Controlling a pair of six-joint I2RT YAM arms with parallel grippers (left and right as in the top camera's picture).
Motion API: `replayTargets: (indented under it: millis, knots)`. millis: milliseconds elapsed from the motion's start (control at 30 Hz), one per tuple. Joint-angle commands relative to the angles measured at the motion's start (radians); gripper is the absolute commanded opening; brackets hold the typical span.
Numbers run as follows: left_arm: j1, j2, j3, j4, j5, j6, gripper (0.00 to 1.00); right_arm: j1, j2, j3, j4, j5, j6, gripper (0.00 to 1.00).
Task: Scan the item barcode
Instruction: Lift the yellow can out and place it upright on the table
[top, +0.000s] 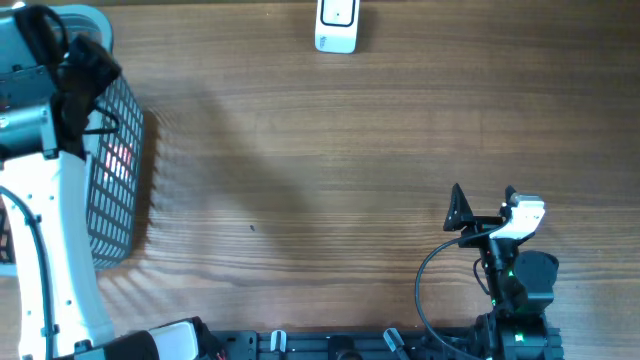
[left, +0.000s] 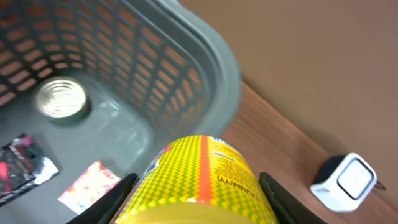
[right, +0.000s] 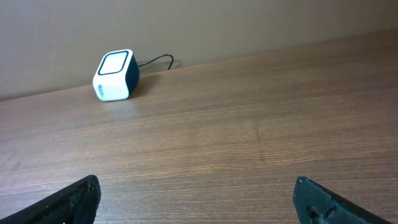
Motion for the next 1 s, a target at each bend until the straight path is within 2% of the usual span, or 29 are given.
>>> replayTargets:
  millis: [0, 300, 500, 967]
  knots:
    - [-0.064, -0.030, 0.008, 0.005, 0.009, -0.010, 0.51, -0.005, 0.007, -0.001, 0.003, -0.017, 0.010, 1.00]
    - [-0.234, -0.016, 0.008, 0.007, -0.018, -0.010, 0.51, -0.005, 0.007, -0.001, 0.003, -0.017, 0.010, 1.00]
    - [-0.270, 0.038, 0.008, 0.007, -0.033, -0.010, 0.51, -0.005, 0.007, -0.001, 0.004, -0.017, 0.010, 1.00]
    - [-0.323, 0.338, 0.008, 0.051, -0.033, -0.010, 0.52, -0.005, 0.007, -0.001, 0.004, -0.017, 0.010, 1.00]
